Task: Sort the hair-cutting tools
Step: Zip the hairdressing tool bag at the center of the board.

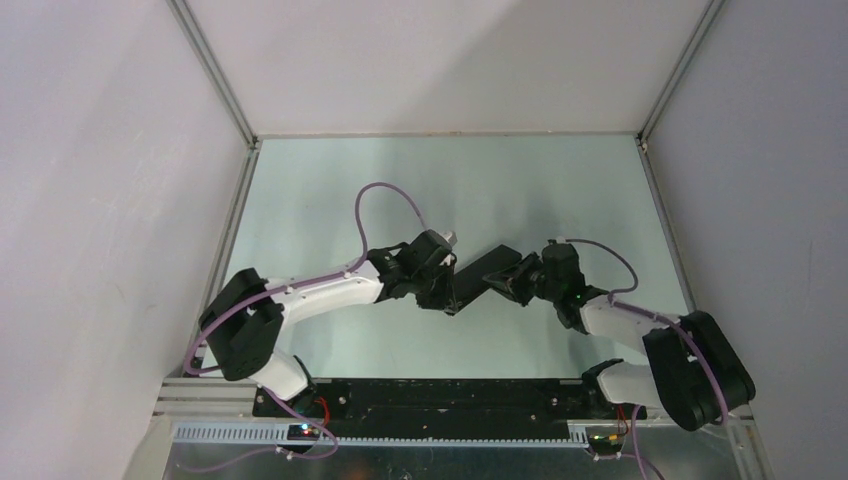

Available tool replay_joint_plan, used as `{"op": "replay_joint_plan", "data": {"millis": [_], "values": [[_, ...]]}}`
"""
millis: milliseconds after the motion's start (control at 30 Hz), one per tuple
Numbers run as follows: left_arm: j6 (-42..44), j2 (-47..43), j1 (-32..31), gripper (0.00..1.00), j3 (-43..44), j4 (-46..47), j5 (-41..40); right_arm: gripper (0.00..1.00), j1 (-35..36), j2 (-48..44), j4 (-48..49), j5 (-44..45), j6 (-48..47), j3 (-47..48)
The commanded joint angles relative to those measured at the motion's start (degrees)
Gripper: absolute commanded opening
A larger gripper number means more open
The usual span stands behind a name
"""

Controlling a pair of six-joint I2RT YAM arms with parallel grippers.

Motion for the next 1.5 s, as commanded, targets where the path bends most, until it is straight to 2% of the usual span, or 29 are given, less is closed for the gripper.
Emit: {"op": "replay_joint_plan", "data": {"millis": [0,333,600,933,1100,1300,1467], "values": [[4.35,-1.9,0.19,0.0,-0.2,-4.41,-3.63,0.0,-5.39,-5.32,-3.15,-4.08,-2.85,0.1],[6.56,-5.17,2.09,0.0,-4.73,-5.39,-7.15,0.0,-14.58,-8.32,-3.11,-16.53,-5.4,0.18],[8.12,-7.78,4.3,0.0,-7.74,-5.72,-12.05,0.0,-17.3,-9.73,-1.62,-26.06,-6.21,0.41],[10.6,-12.57,4.86,0.0,-10.69,-3.55,-15.94,0.0,-17.74,-8.2,-0.02,-35.91,-7.58,1.24],[9.82,-12.31,4.86,0.0,-10.88,-2.09,-17.17,0.0,-15.64,-7.71,4.59,-38.78,-5.53,2.13],[6.22,-13.76,5.76,0.0,-10.53,-5.58,-26.17,0.0,-11.4,-4.62,7.77,-43.76,-5.14,4.56],[2.67,-17.34,9.79,0.0,-12.23,-12.13,-34.2,0.0,-11.92,-5.08,3.86,-45.15,-8.71,4.72]]}}
